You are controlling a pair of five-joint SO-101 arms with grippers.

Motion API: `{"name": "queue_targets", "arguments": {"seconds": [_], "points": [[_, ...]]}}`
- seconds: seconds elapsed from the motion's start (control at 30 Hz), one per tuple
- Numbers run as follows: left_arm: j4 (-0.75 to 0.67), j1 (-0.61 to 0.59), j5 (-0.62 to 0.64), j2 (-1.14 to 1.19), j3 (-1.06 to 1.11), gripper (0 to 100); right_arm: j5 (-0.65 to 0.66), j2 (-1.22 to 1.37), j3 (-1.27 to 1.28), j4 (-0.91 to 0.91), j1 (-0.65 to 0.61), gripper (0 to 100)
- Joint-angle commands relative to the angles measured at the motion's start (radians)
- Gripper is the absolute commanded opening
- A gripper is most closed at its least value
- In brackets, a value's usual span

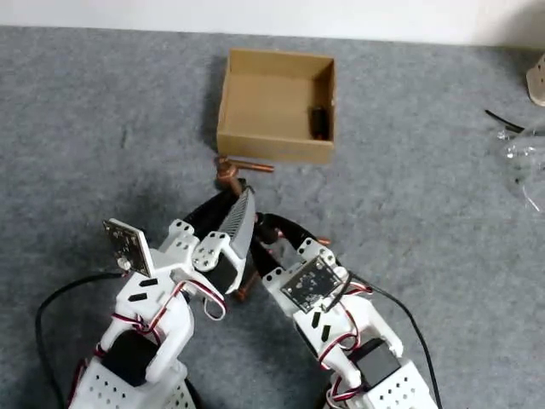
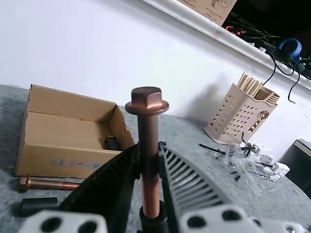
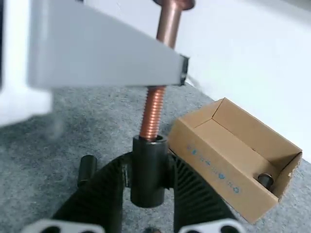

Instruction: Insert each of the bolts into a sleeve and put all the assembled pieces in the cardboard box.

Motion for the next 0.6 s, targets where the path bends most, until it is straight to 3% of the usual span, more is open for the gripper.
{"name": "queue_targets", "arguments": {"seconds": [0.0, 0.57], "points": [[-0.026, 0.07, 0.003, -0.012, 0.005, 1, 0.011, -0.024, 0.139, 0.001, -0.007, 0.5], [-0.02, 0.082, -0.002, -0.012, 0.067, 1, 0.006, -0.024, 0.137, -0.001, 0.05, 0.5]]}}
